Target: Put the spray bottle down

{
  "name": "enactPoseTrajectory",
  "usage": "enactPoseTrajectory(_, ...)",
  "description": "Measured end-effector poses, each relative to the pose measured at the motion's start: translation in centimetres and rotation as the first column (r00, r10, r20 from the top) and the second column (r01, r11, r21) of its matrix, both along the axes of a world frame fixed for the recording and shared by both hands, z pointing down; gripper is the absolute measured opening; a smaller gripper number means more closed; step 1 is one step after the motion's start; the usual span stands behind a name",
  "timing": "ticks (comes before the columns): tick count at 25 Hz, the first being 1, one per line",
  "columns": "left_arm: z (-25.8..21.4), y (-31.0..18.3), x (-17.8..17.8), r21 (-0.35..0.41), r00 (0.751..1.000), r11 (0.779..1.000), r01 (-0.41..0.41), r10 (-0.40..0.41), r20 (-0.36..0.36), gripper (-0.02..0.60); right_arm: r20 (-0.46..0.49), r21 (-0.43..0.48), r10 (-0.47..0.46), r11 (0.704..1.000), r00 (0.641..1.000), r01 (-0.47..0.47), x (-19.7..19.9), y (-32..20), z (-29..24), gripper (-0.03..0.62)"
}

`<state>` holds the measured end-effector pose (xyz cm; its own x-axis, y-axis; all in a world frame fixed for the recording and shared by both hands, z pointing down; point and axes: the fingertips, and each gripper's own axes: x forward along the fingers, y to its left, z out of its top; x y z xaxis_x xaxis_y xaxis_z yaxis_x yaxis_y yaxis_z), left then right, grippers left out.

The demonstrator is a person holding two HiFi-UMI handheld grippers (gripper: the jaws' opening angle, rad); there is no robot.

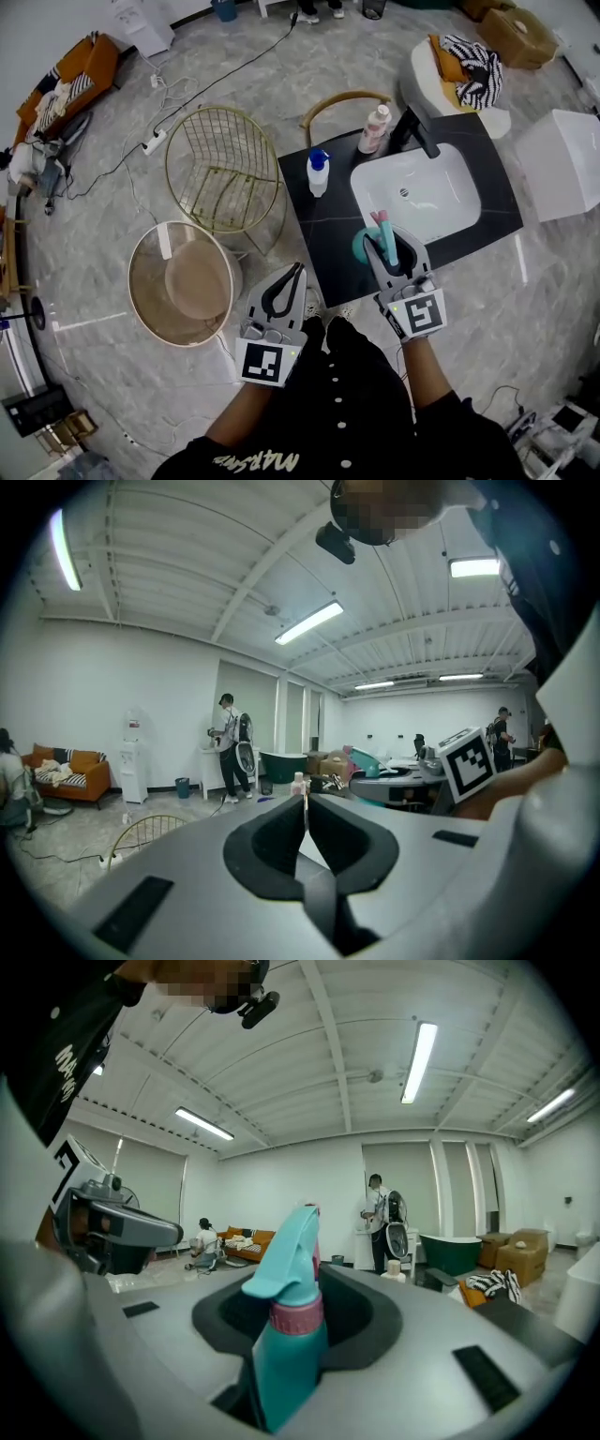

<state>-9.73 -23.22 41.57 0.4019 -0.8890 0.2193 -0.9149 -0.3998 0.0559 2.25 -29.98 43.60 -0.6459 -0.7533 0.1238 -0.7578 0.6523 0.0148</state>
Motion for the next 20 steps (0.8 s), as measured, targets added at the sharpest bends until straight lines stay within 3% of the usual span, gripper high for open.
enactPoseTrajectory(10,7.5,2.1,0.3,-0.177,0.999,0.984,0.029,-0.026,0.02,0.021,-0.013,-0.04,-0.097,0.995,0.995,0.096,-2.9,-2.7,9.1,0.132)
enactPoseTrajectory(20,11.5,3.8,0.5,-0.271,0.999,0.962,0.037,-0.031,0.03,0.021,0.034,-0.051,-0.151,0.987,0.988,0.152,-5.1,-2.9,12.9,0.132)
